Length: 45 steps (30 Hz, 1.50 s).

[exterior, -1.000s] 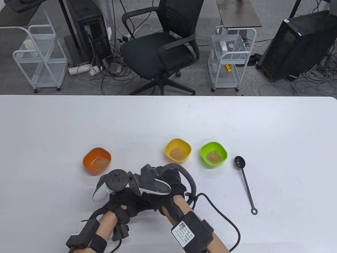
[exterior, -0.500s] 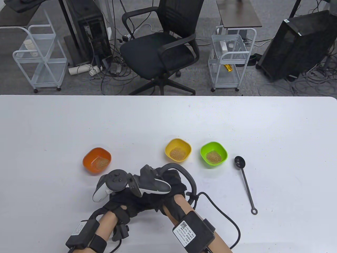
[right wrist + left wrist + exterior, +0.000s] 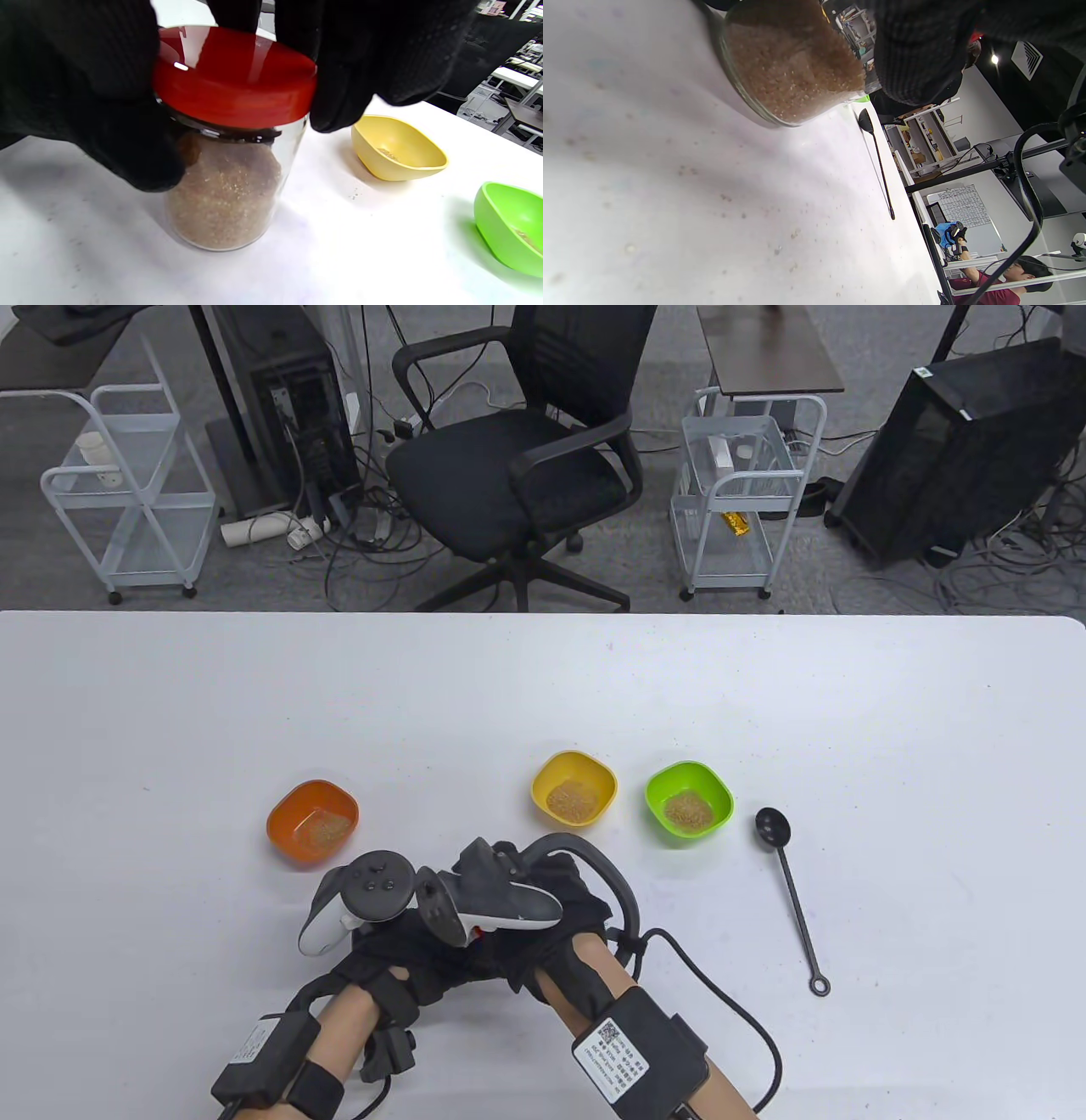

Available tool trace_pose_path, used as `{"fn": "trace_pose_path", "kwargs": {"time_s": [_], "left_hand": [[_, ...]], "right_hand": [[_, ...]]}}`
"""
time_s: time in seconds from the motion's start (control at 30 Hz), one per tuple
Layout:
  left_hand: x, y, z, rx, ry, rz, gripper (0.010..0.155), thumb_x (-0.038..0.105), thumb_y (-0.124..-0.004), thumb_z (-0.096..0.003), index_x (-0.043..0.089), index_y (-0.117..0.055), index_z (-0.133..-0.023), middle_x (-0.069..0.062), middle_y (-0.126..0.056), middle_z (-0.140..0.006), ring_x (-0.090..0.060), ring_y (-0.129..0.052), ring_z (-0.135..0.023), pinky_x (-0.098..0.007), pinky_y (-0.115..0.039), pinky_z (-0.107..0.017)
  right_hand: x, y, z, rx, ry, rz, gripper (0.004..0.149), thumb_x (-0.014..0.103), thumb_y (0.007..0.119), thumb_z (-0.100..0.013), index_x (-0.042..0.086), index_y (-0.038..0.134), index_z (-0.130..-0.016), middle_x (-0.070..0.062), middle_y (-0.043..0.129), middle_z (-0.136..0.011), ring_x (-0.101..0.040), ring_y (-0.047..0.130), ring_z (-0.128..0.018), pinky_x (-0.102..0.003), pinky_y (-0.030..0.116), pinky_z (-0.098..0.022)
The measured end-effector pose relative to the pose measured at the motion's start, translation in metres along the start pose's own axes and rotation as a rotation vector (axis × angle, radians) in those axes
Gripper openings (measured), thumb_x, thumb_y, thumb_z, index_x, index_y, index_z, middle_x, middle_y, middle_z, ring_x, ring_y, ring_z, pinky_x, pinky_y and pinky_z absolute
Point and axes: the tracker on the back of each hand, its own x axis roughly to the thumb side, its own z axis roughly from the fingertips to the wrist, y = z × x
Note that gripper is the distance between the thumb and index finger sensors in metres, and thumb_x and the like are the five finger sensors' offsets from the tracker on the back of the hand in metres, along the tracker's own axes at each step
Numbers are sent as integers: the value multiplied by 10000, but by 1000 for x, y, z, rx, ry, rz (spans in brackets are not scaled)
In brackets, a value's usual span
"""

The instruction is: Scoop brown sugar granules from jar into dishes

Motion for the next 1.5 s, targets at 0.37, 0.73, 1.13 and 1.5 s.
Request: {"fn": "trace_pose_path", "kwargs": {"time_s": [0.37,0.73,1.13,1.5], "left_hand": [[2,-1,1,13,5,-22,1118,561,-950,-521,173,-140,-1187,-67,-284,-1295,-345,-408,-1268,-527,-506,-904],[2,-1,1,19,5,-30,1116,555,-953,-521,162,-150,-1189,-76,-296,-1294,-349,-421,-1266,-527,-517,-904],[10,-1,8,44,18,-137,1102,556,-915,-544,133,-128,-1188,-113,-263,-1288,-383,-383,-1254,-543,-436,-895],[40,27,72,230,196,-770,979,574,-741,-607,83,-134,-1197,-206,-154,-1278,-478,-243,-1222,-631,-365,-844]], "right_hand": [[2,6,-1,-157,42,12,878,676,723,-467,34,660,-1062,-254,897,-934,-250,1130,-462,-481,967,-446],[1,6,-1,-101,-38,24,844,628,779,-466,127,562,-1110,-237,784,-1053,-346,1080,-638,-552,909,-557],[-7,17,6,-158,12,-71,855,671,725,-466,153,535,-1119,-183,745,-1079,-320,1032,-640,-545,855,-579],[-45,32,55,-269,93,-326,872,676,639,-483,185,386,-1157,-172,424,-1245,-556,541,-1065,-716,538,-739]]}}
